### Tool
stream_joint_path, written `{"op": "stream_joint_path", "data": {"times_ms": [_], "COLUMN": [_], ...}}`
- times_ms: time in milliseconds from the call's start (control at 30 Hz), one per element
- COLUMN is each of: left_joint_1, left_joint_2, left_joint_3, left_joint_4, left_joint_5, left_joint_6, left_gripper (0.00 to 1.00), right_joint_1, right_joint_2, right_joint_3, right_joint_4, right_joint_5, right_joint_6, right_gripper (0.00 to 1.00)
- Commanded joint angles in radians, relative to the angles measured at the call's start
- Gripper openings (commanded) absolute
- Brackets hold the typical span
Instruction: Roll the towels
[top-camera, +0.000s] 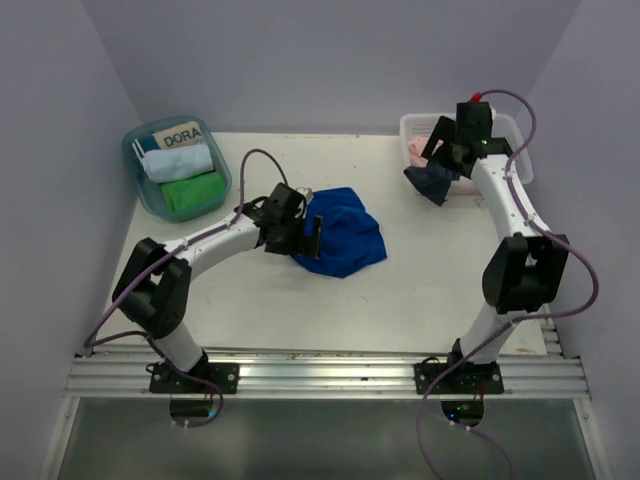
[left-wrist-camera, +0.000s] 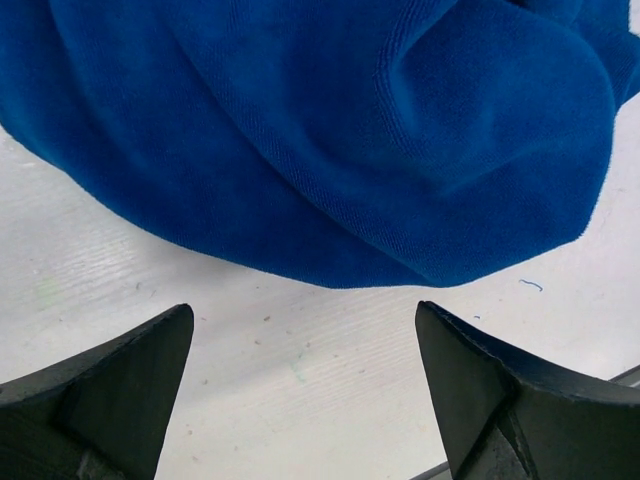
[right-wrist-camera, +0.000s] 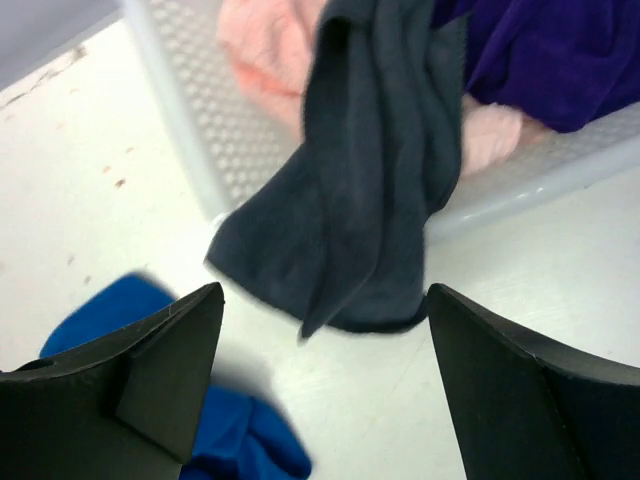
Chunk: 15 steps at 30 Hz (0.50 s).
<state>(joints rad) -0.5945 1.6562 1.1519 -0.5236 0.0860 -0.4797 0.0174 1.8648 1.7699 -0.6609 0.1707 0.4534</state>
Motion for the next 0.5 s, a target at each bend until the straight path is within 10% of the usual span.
{"op": "stream_joint_path", "data": {"times_ms": [0, 467], "left_joint_1": [-0.014, -0.019], "left_joint_2": [0.036, 0.119], "left_joint_3": [-0.024, -0.003], "left_joint_4": [0.066, 0.137], "left_joint_5": [0.02, 0.02], "left_joint_6": [-0.013, -0.011], "left_gripper": [0.96, 0.34], "right_joint_1": [0.084, 0.337], "right_joint_2": [-0.226, -0.504], "right_joint_3": [-0.207, -0.673], "right_joint_4": [0.119, 0.096], "right_joint_5": [-0.022, -0.132], "right_joint_6": [-0.013, 0.045], "right_gripper": [0.86, 0.78]}}
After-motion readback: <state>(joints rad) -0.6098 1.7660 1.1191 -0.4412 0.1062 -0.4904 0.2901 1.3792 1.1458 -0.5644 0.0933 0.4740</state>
